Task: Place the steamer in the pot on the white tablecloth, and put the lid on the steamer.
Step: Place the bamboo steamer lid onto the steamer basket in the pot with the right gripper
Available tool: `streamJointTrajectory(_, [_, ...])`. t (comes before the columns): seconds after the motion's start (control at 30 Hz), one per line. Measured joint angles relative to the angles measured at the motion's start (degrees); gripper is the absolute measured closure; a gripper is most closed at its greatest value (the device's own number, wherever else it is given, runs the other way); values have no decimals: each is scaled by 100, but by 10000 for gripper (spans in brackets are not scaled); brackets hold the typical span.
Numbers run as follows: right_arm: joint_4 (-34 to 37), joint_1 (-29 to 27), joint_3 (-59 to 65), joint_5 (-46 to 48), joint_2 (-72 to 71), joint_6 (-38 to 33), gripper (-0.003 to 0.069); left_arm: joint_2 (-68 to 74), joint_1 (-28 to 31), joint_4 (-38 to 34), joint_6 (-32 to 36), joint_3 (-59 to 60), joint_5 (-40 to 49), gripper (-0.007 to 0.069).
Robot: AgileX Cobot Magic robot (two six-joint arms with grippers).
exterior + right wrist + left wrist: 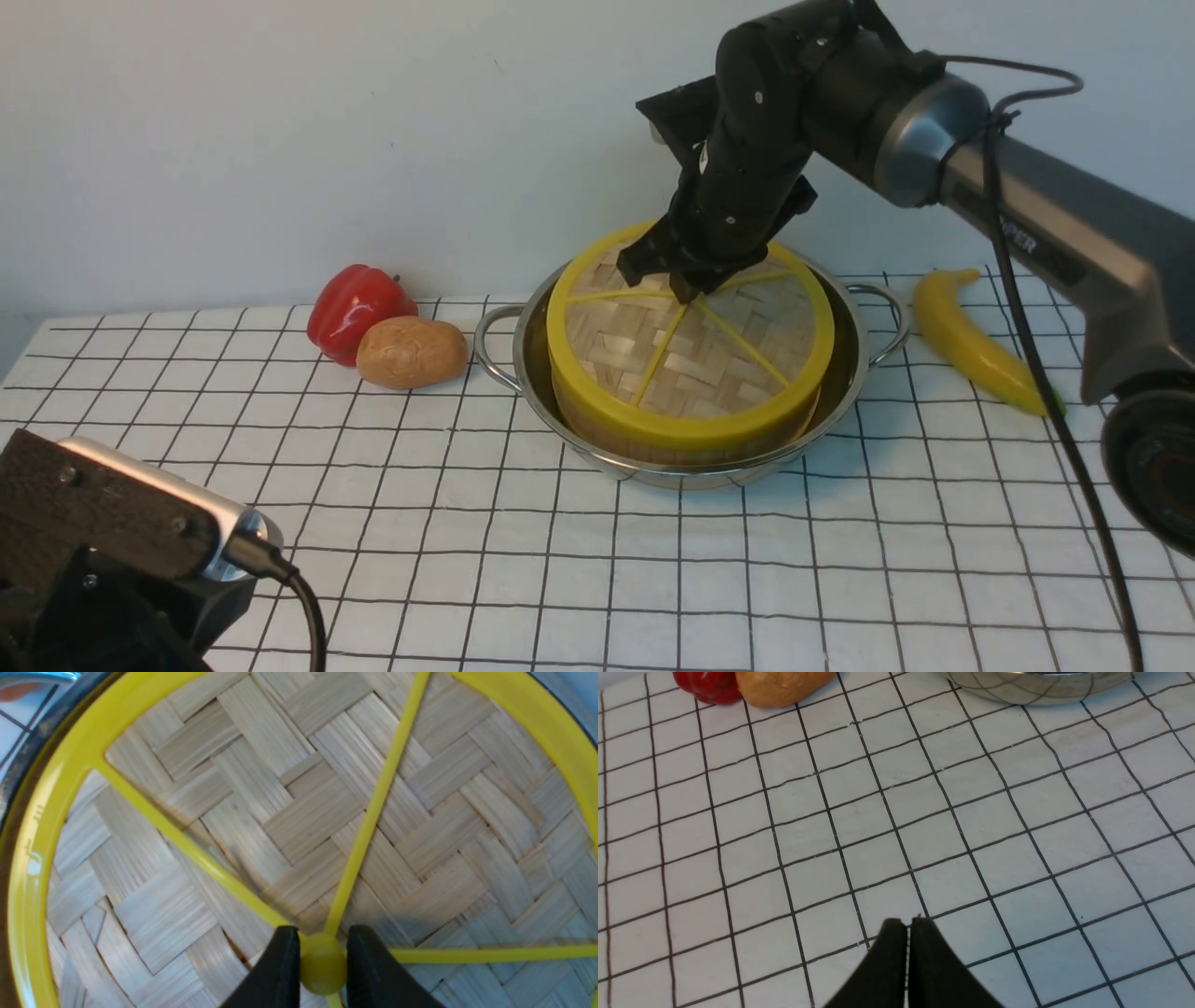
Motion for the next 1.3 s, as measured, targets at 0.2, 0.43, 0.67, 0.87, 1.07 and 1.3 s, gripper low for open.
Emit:
streamJointTrajectory(0.2, [0, 0, 0, 0, 0, 0, 518, 0, 0, 0, 0, 0, 0, 623])
streamJointTrajectory(0.43, [0, 0, 0, -90, 1, 0, 518, 0, 0, 4, 0, 0, 0, 623])
streamJointTrajectory(0.67, [0, 0, 0, -102, 6, 0, 518, 0, 0, 4, 0, 0, 0, 623])
streamJointTrajectory(0.87, [0, 0, -320, -40, 73, 0, 518, 0, 0, 4, 0, 0, 0, 623])
streamJointTrajectory(1.07, [83, 0, -466, -83, 105, 0, 518, 0, 0, 4, 0, 0, 0, 623])
streamJointTrajectory(1.3, [100, 0, -466, -83, 203, 0, 518, 0, 0, 4, -5, 0, 0, 623])
